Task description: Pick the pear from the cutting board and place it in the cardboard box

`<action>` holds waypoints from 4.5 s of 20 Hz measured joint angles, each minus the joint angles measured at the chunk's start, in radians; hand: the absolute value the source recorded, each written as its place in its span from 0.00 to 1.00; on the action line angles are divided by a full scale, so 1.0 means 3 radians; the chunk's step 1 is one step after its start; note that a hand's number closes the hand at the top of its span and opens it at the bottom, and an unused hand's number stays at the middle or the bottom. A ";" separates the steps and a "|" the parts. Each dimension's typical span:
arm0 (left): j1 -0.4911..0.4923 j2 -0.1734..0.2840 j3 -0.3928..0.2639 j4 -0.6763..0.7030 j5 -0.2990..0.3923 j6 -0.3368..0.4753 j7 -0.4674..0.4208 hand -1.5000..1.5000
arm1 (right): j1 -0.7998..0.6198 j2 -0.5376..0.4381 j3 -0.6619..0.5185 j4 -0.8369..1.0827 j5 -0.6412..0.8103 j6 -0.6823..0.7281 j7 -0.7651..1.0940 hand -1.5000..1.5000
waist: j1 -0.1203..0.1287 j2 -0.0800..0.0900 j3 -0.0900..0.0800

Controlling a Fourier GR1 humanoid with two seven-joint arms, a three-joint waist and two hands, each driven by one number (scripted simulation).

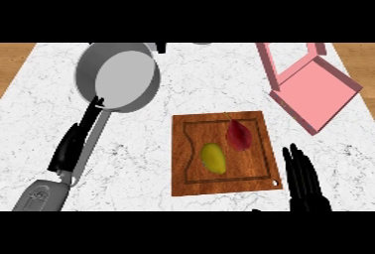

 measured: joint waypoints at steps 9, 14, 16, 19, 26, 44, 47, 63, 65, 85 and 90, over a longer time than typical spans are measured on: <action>0.0033 -0.0091 0.0160 -0.0032 -0.0116 -0.0143 0.0019 0.50 | -0.0568 0.0034 -0.0048 0.0528 -0.0015 0.0054 0.0244 0.00 | -0.0004 -0.0004 0.0003; 0.0051 -0.0137 0.0219 -0.0060 -0.0176 -0.0191 0.0016 0.50 | -0.0737 0.0039 -0.0001 0.0752 0.0147 -0.0252 0.0289 0.00 | -0.0004 -0.0005 0.0003; 0.0070 -0.0189 0.0220 -0.0059 -0.0233 -0.0189 0.0008 0.50 | -0.0877 0.0040 -0.0061 0.0868 0.0147 -0.0230 0.0310 0.00 | -0.0003 -0.0004 0.0004; 0.0109 -0.0217 0.0265 -0.0126 -0.0266 -0.0230 0.0043 0.50 | -0.1013 0.0036 -0.0116 0.0984 0.0135 -0.0131 0.0336 0.00 | -0.0002 -0.0004 0.0003; 0.0143 -0.0325 0.0350 -0.0049 -0.0385 -0.0278 -0.0081 0.50 | -0.1380 0.0049 -0.0171 0.1410 0.0097 -0.0137 0.0429 0.00 | -0.0002 -0.0004 0.0003; 0.0066 -0.0401 0.0585 -0.0040 -0.0517 -0.0486 -0.0076 0.50 | -0.1928 0.0012 -0.0213 0.2164 -0.0165 -0.0316 0.0405 0.00 | -0.0007 -0.0021 -0.0016; 0.0145 -0.0427 0.0575 -0.0152 -0.0546 -0.0494 -0.0049 0.50 | -0.2047 0.0014 -0.0286 0.2315 -0.0241 -0.0330 0.0345 0.00 | -0.0005 -0.0024 -0.0018; 0.0069 -0.0498 0.0603 -0.0141 -0.0616 -0.0523 0.0006 0.50 | -0.2421 0.0008 -0.0264 0.2928 0.0178 -0.0963 0.0384 1.00 | 0.0001 -0.0046 -0.0031; 0.0080 -0.0501 0.0606 -0.0134 -0.0627 -0.0518 -0.0013 0.50 | -0.2431 0.0025 -0.0207 0.2949 0.0262 -0.1104 0.0475 1.00 | 0.0001 -0.0046 -0.0031; -0.0134 -0.0543 0.0514 -0.0078 -0.0671 -0.0603 -0.0054 0.50 | -0.4800 -0.0358 -0.1368 0.4543 0.0582 0.0567 0.2482 1.00 | 0.0292 0.0102 -0.0001; -0.0147 -0.0533 0.0532 -0.0055 -0.0675 -0.0601 -0.0045 0.50 | -0.5377 -0.0502 -0.1368 0.4916 0.0832 0.0684 0.2815 1.00 | 0.0266 0.0084 0.0000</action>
